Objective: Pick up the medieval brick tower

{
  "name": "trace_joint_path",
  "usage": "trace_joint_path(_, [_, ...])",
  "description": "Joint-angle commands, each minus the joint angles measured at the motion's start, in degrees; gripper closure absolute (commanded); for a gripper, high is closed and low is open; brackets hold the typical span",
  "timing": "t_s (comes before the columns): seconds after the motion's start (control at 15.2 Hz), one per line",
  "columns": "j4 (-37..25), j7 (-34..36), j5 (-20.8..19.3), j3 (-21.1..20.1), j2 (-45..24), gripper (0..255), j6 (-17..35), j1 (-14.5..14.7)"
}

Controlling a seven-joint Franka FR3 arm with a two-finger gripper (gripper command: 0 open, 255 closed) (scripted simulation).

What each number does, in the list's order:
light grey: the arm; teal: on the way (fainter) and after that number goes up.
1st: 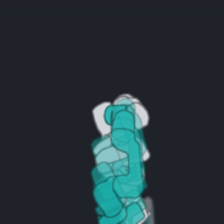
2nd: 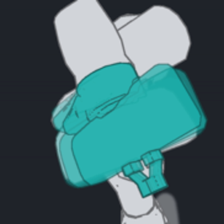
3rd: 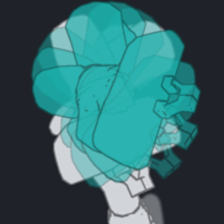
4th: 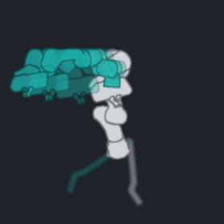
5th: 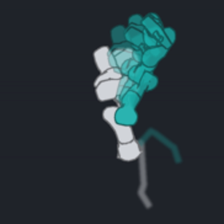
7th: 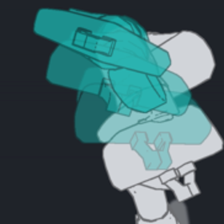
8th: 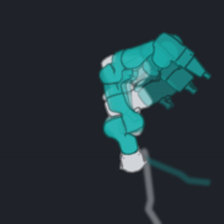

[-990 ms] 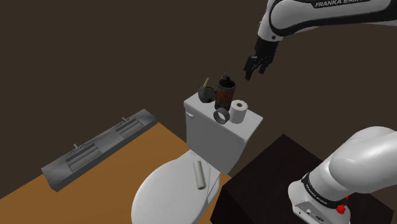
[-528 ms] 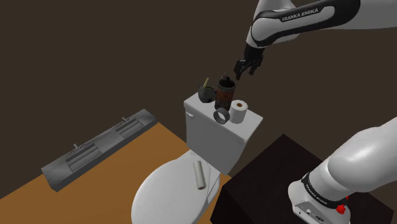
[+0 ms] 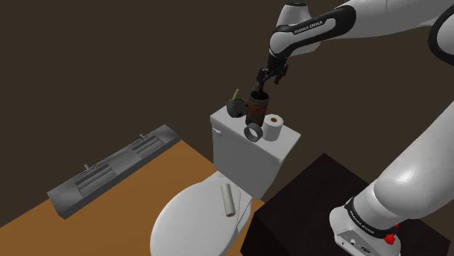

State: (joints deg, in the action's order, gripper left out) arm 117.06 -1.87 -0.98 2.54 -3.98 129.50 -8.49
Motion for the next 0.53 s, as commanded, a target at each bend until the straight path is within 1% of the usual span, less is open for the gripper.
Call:
trace_joint_path(0.0, [-2.96, 0.22, 0.16, 0.39, -4.08, 0, 1.78, -0.41])
trace_joint_path(0.2, [-7.85, 0.49, 0.50, 0.85, -9.56, 0, 3.21, -0.99])
trace_joint_path(0.46, [-6.53, 0.48, 0.58, 0.82, -10.95, 0, 5.93, -1.02])
